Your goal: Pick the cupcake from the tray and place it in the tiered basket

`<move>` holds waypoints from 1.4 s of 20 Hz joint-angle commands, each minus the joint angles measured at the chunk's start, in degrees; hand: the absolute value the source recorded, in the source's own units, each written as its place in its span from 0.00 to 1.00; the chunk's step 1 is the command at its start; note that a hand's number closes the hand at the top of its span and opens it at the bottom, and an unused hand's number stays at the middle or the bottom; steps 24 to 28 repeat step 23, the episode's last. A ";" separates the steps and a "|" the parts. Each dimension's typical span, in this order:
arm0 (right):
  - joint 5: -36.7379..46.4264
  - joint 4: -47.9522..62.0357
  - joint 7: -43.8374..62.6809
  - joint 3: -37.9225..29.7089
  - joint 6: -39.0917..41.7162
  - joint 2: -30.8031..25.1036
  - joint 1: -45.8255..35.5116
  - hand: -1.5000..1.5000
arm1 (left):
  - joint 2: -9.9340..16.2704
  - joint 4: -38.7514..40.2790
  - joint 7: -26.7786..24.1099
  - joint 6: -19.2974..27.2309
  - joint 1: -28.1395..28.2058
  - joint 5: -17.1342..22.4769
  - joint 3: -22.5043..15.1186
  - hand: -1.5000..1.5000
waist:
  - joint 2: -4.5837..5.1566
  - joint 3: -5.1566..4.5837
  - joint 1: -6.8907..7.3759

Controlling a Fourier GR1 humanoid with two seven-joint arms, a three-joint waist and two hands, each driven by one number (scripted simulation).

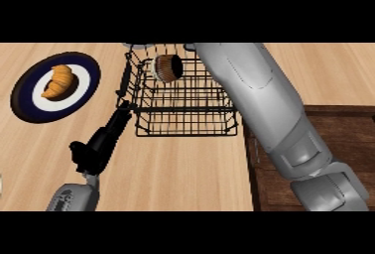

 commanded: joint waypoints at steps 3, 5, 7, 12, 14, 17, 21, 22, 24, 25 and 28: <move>7.09 -2.35 -1.20 0.01 -9.99 -5.78 0.87 0.00 | 0.47 -0.96 -1.68 0.08 2.28 -0.10 0.53 0.50 | -0.18 0.01 -1.05; 10.51 -2.67 0.73 0.57 -14.20 -7.81 0.18 0.00 | 0.00 -0.50 -1.16 0.30 2.00 -0.37 0.13 0.50 | -0.28 0.00 -1.34; 11.82 -5.37 0.33 -0.36 -16.83 -10.96 2.32 0.00 | -0.82 0.72 0.13 2.05 0.47 -0.72 0.70 0.50 | -0.40 0.04 -2.33; 10.00 -14.51 -3.69 -5.44 -19.00 -17.36 9.47 0.00 | 1.29 -0.55 -0.13 -0.31 1.14 0.84 2.03 0.50 | -0.45 0.10 -2.22; 5.33 -17.04 -5.42 -10.06 -13.72 -22.91 12.69 0.00 | 1.86 -0.27 -0.62 -0.74 0.90 0.77 2.27 0.50 | -0.38 0.12 -2.45; 1.66 -20.99 -10.08 -14.05 -10.93 -26.12 20.36 0.00 | -0.70 -1.77 2.48 1.42 0.48 0.00 0.67 0.50 | -0.26 0.13 -2.24; -5.34 -25.51 -13.62 -20.06 -0.74 -33.17 30.91 0.00 | 0.89 -3.68 -0.54 -0.29 4.95 -0.14 0.53 0.50 | -0.28 0.14 -2.20; -7.02 -29.38 -10.73 -20.93 1.54 -34.91 32.54 0.00 | 0.87 -0.68 -0.17 0.32 1.50 0.49 2.29 0.50 | -0.40 0.10 -3.15; -8.70 -27.87 -12.28 -21.97 5.35 -36.49 33.64 0.00 | -0.32 -1.59 0.75 0.40 1.65 0.69 1.34 0.50 | -0.23 0.09 -2.33; -8.70 -27.87 -12.28 -21.97 5.35 -36.49 33.64 0.00 | -0.32 -1.59 0.75 0.40 1.65 0.69 1.34 0.50 | -0.23 0.09 -2.33; -8.70 -27.87 -12.28 -21.97 5.35 -36.49 33.64 0.00 | -0.32 -1.59 0.75 0.40 1.65 0.69 1.34 0.50 | -0.23 0.09 -2.33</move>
